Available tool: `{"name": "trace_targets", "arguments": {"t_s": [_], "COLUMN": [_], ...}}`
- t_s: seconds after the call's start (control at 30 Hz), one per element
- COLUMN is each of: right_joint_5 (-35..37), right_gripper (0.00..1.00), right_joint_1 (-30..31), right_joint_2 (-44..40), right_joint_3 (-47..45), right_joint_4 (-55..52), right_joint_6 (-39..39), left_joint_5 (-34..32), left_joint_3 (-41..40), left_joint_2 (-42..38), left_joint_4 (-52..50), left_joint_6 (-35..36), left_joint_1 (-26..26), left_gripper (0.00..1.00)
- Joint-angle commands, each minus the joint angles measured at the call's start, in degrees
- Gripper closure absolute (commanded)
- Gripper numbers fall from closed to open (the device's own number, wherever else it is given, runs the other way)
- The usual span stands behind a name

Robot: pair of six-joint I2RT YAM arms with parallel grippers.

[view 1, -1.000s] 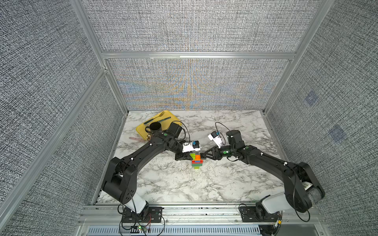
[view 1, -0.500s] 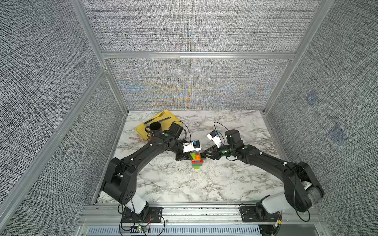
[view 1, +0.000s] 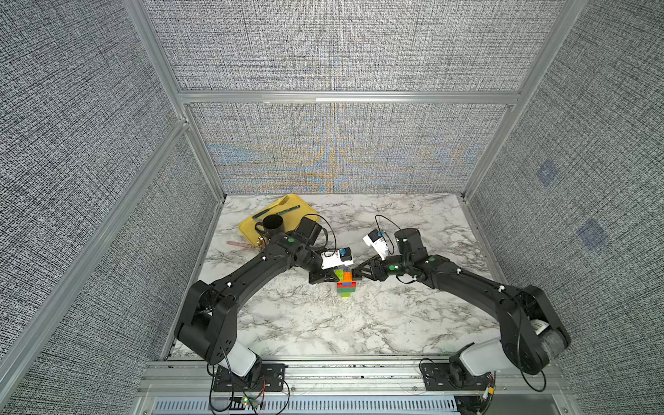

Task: Assemble a carrot with lego
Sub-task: Assemble the lego brick with the lego brick.

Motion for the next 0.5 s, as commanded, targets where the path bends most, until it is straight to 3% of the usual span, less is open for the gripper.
{"name": "trace_targets", "arguments": {"t_s": [0.0, 0.47], "right_joint_5": [4.37, 5.56], "right_gripper": [0.61, 0.62], "right_joint_1": [0.36, 0.80], "right_joint_2": [0.26, 0.27], "right_joint_3": [-0.63, -1.00], "right_joint_4": [-5.40, -5.76], "right_joint_6": [-1.16, -1.16], "left_joint_5": [-4.79, -5.12], "left_joint_3": [-0.71, -1.37], "left_joint_2": [-0.10, -2.09], "left_joint_4": [-4.17, -2.20], "left_joint_6": [-1.31, -4.42], "left_joint_1": [-0.01, -0.23], "left_gripper": [0.85, 0.85]}}
